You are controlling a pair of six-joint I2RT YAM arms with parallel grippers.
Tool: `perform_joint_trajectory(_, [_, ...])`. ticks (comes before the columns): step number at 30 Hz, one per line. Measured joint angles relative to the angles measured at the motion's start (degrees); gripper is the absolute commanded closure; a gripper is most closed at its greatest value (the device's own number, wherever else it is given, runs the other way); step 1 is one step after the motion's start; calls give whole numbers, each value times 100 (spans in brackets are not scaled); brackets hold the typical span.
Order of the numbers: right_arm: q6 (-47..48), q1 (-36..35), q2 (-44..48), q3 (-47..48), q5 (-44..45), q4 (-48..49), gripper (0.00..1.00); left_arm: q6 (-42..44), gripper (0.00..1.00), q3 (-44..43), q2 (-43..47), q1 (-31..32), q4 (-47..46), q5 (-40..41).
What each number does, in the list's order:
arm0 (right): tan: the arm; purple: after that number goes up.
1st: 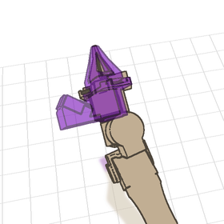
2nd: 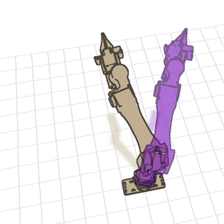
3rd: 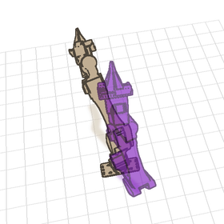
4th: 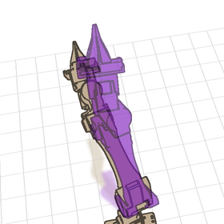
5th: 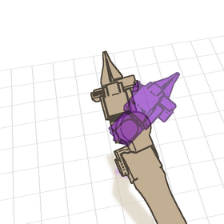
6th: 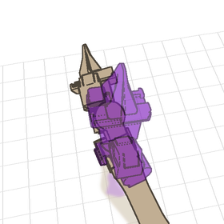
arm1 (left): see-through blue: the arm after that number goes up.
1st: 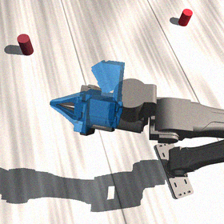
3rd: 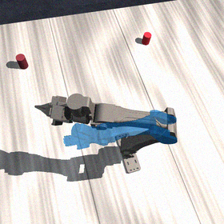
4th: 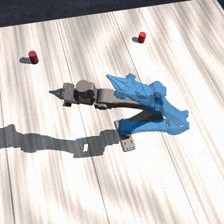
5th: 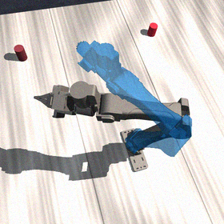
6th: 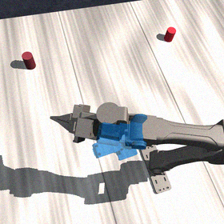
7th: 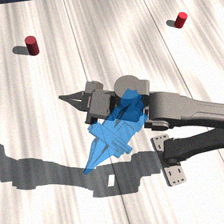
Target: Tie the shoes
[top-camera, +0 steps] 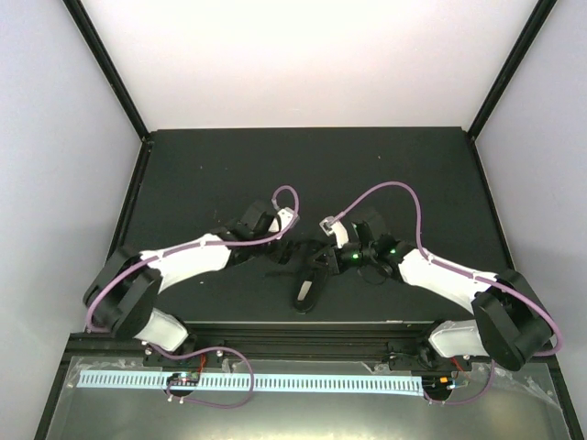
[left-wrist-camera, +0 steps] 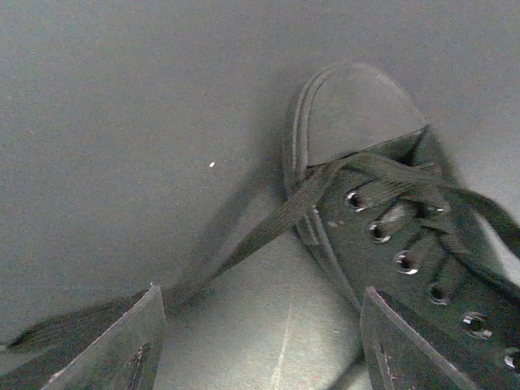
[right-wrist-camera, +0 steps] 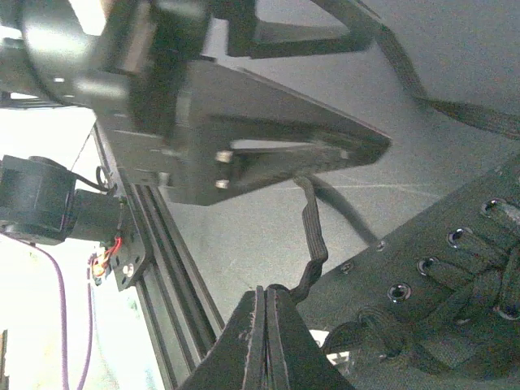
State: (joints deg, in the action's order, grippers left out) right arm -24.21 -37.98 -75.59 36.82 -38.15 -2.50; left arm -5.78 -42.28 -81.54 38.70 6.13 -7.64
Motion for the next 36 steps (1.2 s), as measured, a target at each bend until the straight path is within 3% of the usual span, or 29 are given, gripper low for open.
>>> perform_joint_trajectory(10, [-63, 0, -2, -33, -68, 129, 98, 505, 32, -586, -1121, -2, 610, 129])
perform_joint_trajectory(17, [-133, 0, -20, -37, -105, 177, 98, 629, 51, -861, -1609, -11, 691, 157])
perform_joint_trajectory(24, [-164, 0, -22, -63, -146, 254, 98, 669, 59, -892, -1733, -37, 697, 254])
perform_joint_trajectory(27, [-166, 0, -22, -90, -153, 271, 98, 723, 58, -894, -1744, -42, 691, 260])
perform_joint_trajectory(31, [-170, 0, -22, -109, -168, 310, 98, 802, 48, -896, -1770, -44, 636, 258])
perform_joint_trajectory(34, [-184, 0, -22, -129, -199, 348, 98, 883, 49, -898, -1799, -44, 581, 258])
perform_joint_trajectory(36, [-190, 0, -26, -140, -225, 374, 98, 920, 56, -905, -1805, -44, 577, 260])
